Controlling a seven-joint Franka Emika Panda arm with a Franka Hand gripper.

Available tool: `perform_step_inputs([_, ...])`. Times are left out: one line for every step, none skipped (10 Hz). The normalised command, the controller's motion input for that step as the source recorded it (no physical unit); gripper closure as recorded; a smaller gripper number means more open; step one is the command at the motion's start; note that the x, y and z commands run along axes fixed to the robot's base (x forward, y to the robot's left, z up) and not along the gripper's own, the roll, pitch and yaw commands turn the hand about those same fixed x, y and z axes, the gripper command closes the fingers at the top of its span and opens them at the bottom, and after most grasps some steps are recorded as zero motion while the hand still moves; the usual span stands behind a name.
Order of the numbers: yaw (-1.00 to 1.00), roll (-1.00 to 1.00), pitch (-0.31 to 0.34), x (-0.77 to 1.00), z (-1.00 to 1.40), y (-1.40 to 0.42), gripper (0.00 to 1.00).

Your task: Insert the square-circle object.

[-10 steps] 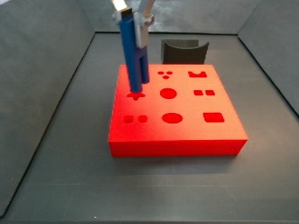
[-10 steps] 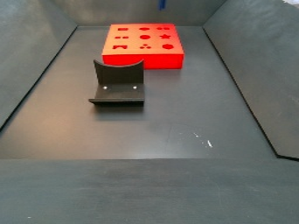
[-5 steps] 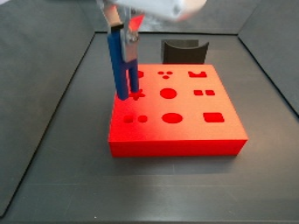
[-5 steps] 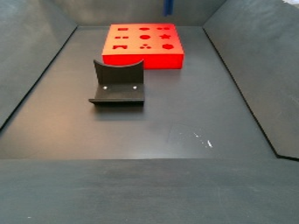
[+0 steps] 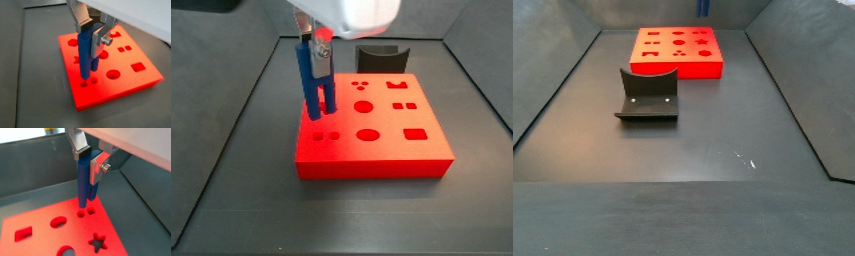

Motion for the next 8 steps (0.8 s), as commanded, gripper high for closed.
perform_step_inputs([-0.81,0.04,-0.026,0.28,-0.07,-0.04,1.00])
perform_step_inputs([-0.83,0.07,-0.034,0.25,-0.14,-0.02,1.00])
perform_step_inputs([-0.86,0.08,-0.027,0.21,-0.17,-0.01,1.00])
perform_step_inputs([-0.85,0.10,-0.017,0.21,-0.20,-0.01,1.00])
perform_step_inputs([-0.81,0.14,-0.013,0.26,-0.26,-0.01,1.00])
perform_step_inputs([-0.75,0.20,0.000,0.20,-0.25,0.00,1.00])
perform_step_inputs([-0.56,0.23,0.131,0.07,-0.02,-0.06,1.00])
perform_step_inputs([-0.30,0.09,0.026,0.00,-0.11,-0.01,1.00])
